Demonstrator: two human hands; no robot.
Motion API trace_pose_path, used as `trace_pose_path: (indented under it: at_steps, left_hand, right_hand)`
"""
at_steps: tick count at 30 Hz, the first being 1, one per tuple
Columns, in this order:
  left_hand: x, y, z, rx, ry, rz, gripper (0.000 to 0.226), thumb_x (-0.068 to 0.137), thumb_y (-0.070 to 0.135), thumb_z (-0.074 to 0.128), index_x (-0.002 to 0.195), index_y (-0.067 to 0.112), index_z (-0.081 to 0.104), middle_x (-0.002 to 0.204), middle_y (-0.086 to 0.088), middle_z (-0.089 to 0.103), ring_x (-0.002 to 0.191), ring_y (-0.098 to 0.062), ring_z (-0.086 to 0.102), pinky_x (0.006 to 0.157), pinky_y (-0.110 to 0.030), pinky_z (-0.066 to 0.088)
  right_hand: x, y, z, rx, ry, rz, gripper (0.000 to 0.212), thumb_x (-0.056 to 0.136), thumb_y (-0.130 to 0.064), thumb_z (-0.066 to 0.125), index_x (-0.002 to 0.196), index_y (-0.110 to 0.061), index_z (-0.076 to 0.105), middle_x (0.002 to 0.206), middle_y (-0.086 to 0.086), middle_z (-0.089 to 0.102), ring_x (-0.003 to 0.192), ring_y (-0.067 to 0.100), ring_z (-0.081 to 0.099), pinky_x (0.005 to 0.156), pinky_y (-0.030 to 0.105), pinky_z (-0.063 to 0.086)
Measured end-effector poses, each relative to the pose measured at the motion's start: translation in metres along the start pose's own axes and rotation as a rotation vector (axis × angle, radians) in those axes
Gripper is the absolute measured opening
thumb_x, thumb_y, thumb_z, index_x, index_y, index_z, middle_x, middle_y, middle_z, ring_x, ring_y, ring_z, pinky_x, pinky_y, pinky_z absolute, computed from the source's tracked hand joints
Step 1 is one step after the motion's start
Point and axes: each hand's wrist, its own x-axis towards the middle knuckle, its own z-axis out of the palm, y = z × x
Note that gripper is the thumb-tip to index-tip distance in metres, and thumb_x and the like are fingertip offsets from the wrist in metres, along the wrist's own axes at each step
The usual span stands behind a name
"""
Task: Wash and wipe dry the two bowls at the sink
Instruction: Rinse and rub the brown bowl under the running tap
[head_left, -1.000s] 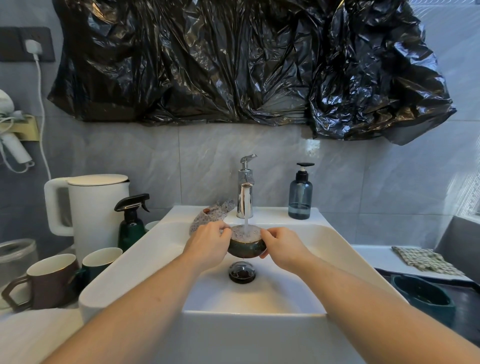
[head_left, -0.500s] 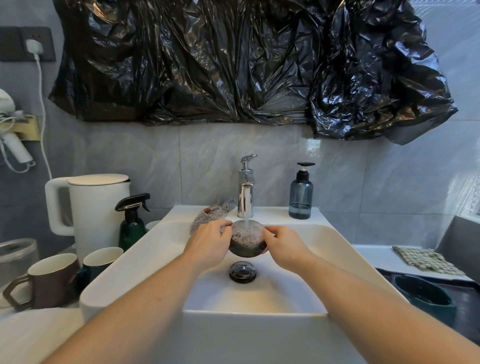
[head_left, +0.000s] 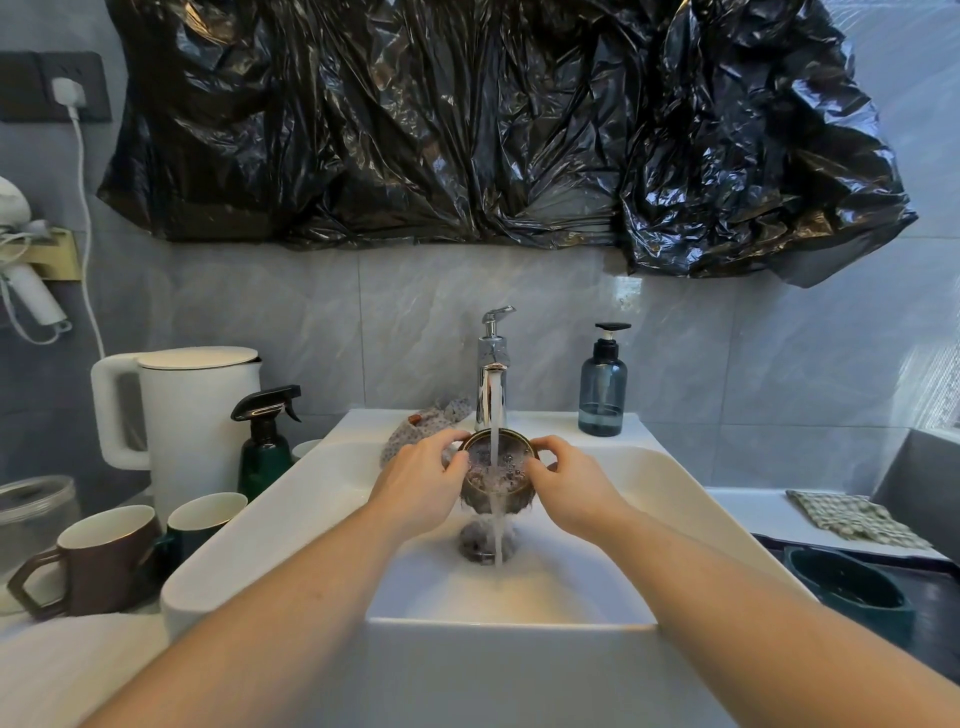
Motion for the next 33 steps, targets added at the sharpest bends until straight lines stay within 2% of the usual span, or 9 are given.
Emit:
trace_pose_path:
  at_steps: [4, 8, 11, 15, 17, 19, 24, 33]
  left_hand:
    - [-0.0017, 0.0032, -0.0019, 0.002, 0.014, 0.012, 0.035, 0.11, 0.037, 0.045, 0.143, 0.04, 0.057, 0.068, 0.006, 0.067, 0.069, -0.014, 0.06, 0.064, -0.036, 0.044]
    - [-0.0024, 0.0048, -0.0035, 0.001, 0.045, 0.005, 0.034, 0.109, 0.04, 0.048, 0.143, 0.039, 0.056, 0.078, 0.008, 0.073, 0.084, -0.011, 0.066, 0.079, -0.041, 0.058]
    - [-0.0032, 0.0068, -0.004, 0.005, 0.047, -0.005, 0.034, 0.109, 0.041, 0.049, 0.142, 0.038, 0.057, 0.08, 0.015, 0.07, 0.089, -0.013, 0.065, 0.082, -0.039, 0.057]
    - [-0.0024, 0.0058, -0.0041, 0.024, 0.045, -0.012, 0.033, 0.107, 0.042, 0.05, 0.139, 0.038, 0.058, 0.076, 0.012, 0.07, 0.085, -0.011, 0.063, 0.074, -0.037, 0.051]
    - [-0.0024, 0.0051, -0.0042, 0.023, 0.045, -0.013, 0.032, 0.106, 0.042, 0.051, 0.137, 0.037, 0.057, 0.073, 0.011, 0.069, 0.083, -0.01, 0.062, 0.072, -0.038, 0.049]
    - [-0.0035, 0.0061, -0.0047, 0.026, 0.043, -0.016, 0.029, 0.106, 0.042, 0.053, 0.134, 0.035, 0.056, 0.073, 0.011, 0.069, 0.084, -0.012, 0.062, 0.073, -0.039, 0.049]
    - [-0.0053, 0.008, -0.0064, 0.02, 0.035, -0.009, 0.022, 0.105, 0.04, 0.055, 0.126, 0.034, 0.053, 0.076, 0.007, 0.071, 0.086, -0.013, 0.063, 0.08, -0.042, 0.053]
    - [-0.0078, 0.0106, -0.0066, 0.035, 0.0, 0.013, 0.017, 0.106, 0.038, 0.056, 0.121, 0.035, 0.049, 0.084, 0.008, 0.075, 0.085, -0.009, 0.066, 0.085, -0.046, 0.057]
  right_hand:
    - [0.0006, -0.0004, 0.0001, -0.009, -0.018, 0.017, 0.033, 0.107, -0.038, 0.045, 0.137, -0.026, 0.05, 0.104, 0.003, 0.072, 0.075, 0.015, 0.063, 0.063, 0.029, 0.05]
    - [0.0008, -0.0011, 0.0007, -0.019, -0.055, 0.045, 0.029, 0.107, -0.034, 0.045, 0.135, -0.025, 0.046, 0.11, 0.003, 0.069, 0.08, 0.011, 0.064, 0.062, 0.025, 0.051]
    - [0.0006, -0.0013, 0.0009, -0.034, -0.068, 0.054, 0.026, 0.107, -0.033, 0.045, 0.132, -0.025, 0.046, 0.11, 0.002, 0.068, 0.079, 0.009, 0.062, 0.064, 0.024, 0.052]
    - [-0.0001, -0.0006, 0.0004, -0.064, -0.108, 0.079, 0.024, 0.106, -0.029, 0.045, 0.129, -0.024, 0.045, 0.113, 0.005, 0.069, 0.076, 0.009, 0.061, 0.057, 0.022, 0.047]
    - [0.0009, 0.0004, 0.0009, -0.073, -0.115, 0.091, 0.024, 0.105, -0.03, 0.046, 0.128, -0.024, 0.045, 0.111, 0.005, 0.069, 0.076, 0.012, 0.063, 0.059, 0.024, 0.05]
    - [0.0025, 0.0012, 0.0016, -0.065, -0.114, 0.102, 0.024, 0.104, -0.03, 0.048, 0.127, -0.024, 0.045, 0.11, 0.006, 0.071, 0.079, 0.014, 0.065, 0.061, 0.026, 0.053]
    - [0.0038, 0.0035, 0.0015, -0.069, -0.116, 0.098, 0.024, 0.104, -0.027, 0.049, 0.127, -0.025, 0.041, 0.11, 0.005, 0.066, 0.078, 0.012, 0.064, 0.056, 0.022, 0.049]
    - [0.0077, 0.0083, 0.0018, -0.081, -0.139, 0.116, 0.03, 0.1, -0.022, 0.054, 0.124, -0.024, 0.037, 0.117, 0.008, 0.062, 0.094, 0.017, 0.063, 0.065, 0.025, 0.055]
